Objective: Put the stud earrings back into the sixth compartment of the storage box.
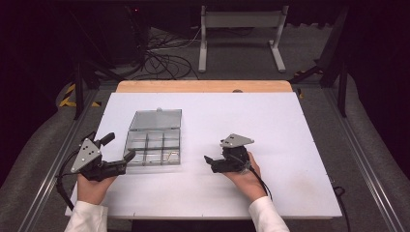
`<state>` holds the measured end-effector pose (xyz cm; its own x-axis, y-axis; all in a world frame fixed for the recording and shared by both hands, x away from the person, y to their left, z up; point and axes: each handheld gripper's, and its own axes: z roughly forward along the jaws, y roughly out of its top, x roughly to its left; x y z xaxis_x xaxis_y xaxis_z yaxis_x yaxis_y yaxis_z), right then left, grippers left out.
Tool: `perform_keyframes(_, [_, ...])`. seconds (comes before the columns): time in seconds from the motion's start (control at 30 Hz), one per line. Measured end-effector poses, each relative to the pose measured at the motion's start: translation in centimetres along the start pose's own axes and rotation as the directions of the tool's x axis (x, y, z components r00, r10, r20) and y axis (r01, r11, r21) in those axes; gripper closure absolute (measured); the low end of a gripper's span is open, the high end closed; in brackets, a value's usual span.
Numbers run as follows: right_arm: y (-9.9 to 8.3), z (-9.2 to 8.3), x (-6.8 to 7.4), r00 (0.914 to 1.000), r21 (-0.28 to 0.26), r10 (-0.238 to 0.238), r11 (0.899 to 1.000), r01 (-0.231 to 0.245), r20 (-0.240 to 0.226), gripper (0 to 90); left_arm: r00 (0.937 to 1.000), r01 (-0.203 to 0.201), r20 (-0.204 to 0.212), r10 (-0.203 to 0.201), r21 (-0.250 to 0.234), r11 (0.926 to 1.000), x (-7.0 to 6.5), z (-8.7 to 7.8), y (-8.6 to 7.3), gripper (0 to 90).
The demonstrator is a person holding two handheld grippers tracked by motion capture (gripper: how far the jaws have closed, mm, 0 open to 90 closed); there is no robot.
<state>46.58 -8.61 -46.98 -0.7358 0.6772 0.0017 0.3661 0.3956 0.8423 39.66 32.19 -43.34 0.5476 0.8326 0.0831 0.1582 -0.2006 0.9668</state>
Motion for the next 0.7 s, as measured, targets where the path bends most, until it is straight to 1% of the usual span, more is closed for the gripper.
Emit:
perform_keyframes(0.13, [-0.7,-0.6,-1.0,0.9999,0.018,0.012,1.000,-0.012,0.010,25.1,1.0000,0.003,0.000,-0.003,-0.001,1.0000,0.0,0.1,0.0,9.1])
perform_keyframes(0.17, [-0.7,-0.6,-1.0,0.9999,0.018,0.012,1.000,-0.012,0.010,25.1,1.0000,0.004,0.001,-0.004,0.002,1.0000,0.0,0.1,0.0,9.1])
perform_keyframes(0.2, [-1.1,-0.8,-1.5,0.9997,0.027,0.018,0.999,-0.019,0.019,29.2,1.0000,0.004,0.001,-0.004,0.002,1.0000,-0.1,0.1,0.0,9.1])
perform_keyframes(0.23, [-1.1,-0.8,-1.5,0.9997,0.027,0.018,0.999,-0.019,0.019,29.2,1.0000,0.002,0.000,-0.002,0.002,1.0000,-0.1,0.1,0.0,9.1])
perform_keyframes(0.27, [-1.5,-1.1,-2.0,0.9995,0.038,0.021,0.999,-0.022,0.024,34.3,1.0000,0.001,0.000,-0.001,0.002,1.0000,-0.1,0.1,0.0,9.1])
perform_keyframes(0.3, [-1.5,-1.1,-2.0,0.9995,0.038,0.021,0.999,-0.022,0.024,34.3,1.0000,0.001,0.000,-0.001,0.002,1.0000,-0.1,0.1,0.0,9.1])
perform_keyframes(0.33, [-1.9,-1.3,-2.4,0.9994,0.051,0.020,0.998,-0.022,0.029,38.6,1.0000,0.003,0.000,-0.003,0.001,1.0000,-0.1,0.1,0.0,9.1])
perform_keyframes(0.37, [-1.9,-1.3,-2.4,0.9994,0.051,0.020,0.998,-0.022,0.029,38.6,1.0000,-0.001,0.001,0.001,0.005,1.0000,-0.1,0.1,0.0,9.1])
perform_keyframes(0.47, [-2.4,-1.4,-2.8,0.9993,0.071,0.020,0.997,-0.022,0.031,45.9,1.0000,0.001,0.003,-0.001,0.006,1.0000,-0.1,0.1,0.0,9.1])
perform_keyframes(0.6, [-2.7,-1.4,-3.0,0.9993,0.098,0.014,0.995,-0.017,0.035,53.4,1.0000,-0.001,0.001,0.001,0.006,1.0000,-0.1,0.1,0.0,9.1])
perform_keyframes(0.63, [-2.9,-1.4,-3.1,0.9993,0.109,0.016,0.994,-0.020,0.034,56.7,1.0000,-0.001,0.001,0.001,0.006,1.0000,-0.1,0.1,-0.1,9.1])
perform_keyframes(0.7, [-2.9,-1.4,-3.1,0.9993,0.117,0.014,0.993,-0.018,0.033,57.9,1.0000,-0.002,0.000,0.002,0.006,1.0000,0.0,0.1,-0.1,9.1])
